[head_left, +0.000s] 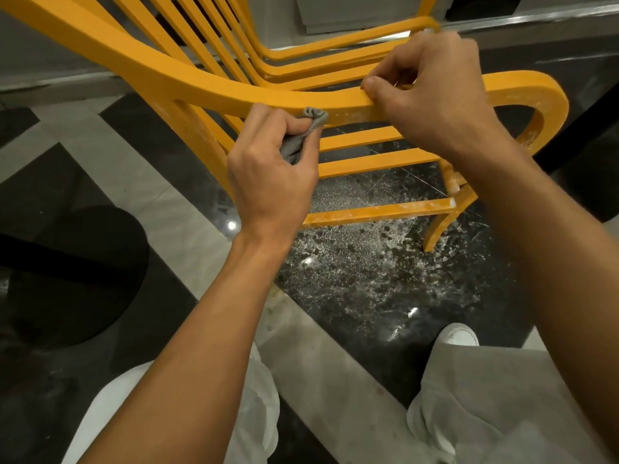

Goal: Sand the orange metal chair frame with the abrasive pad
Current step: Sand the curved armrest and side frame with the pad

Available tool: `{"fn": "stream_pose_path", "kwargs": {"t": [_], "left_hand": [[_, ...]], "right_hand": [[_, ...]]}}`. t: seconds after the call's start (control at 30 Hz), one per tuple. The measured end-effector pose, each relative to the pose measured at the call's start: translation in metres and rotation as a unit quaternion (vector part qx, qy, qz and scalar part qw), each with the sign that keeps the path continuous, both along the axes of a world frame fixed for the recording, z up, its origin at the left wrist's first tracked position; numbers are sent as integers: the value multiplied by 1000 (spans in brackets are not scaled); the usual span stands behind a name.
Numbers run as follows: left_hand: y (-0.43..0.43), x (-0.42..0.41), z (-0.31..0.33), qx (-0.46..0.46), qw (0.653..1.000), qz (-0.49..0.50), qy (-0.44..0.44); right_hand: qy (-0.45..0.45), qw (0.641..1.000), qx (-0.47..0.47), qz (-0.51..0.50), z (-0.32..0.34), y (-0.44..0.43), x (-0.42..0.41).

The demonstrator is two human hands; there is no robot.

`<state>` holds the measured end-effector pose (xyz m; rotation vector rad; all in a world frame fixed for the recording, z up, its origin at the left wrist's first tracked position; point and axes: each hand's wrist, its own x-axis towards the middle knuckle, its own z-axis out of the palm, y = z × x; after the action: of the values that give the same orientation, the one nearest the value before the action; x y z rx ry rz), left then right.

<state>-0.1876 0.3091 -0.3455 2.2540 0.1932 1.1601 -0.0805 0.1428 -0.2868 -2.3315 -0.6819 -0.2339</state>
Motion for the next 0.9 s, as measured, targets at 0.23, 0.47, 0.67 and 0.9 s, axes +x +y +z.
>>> {"fn": "stream_pose_path", "kwargs": {"t": [0.23, 0.47, 0.67, 0.9], "left_hand": [[-5, 3, -1, -7, 1000, -3, -8], [-6, 2, -3, -6, 1000, 0, -5], [-8, 1, -4, -1, 1000, 10, -10], [-21, 4, -8, -17, 1000, 16, -7]], "right_hand": [[-6, 1000, -2, 4, -1, -1, 3], [-5, 1000, 0, 13, 1, -7, 2], [-8, 1000, -9, 11, 1, -16, 8], [-4, 1000, -4, 20, -3, -31, 13]]}}
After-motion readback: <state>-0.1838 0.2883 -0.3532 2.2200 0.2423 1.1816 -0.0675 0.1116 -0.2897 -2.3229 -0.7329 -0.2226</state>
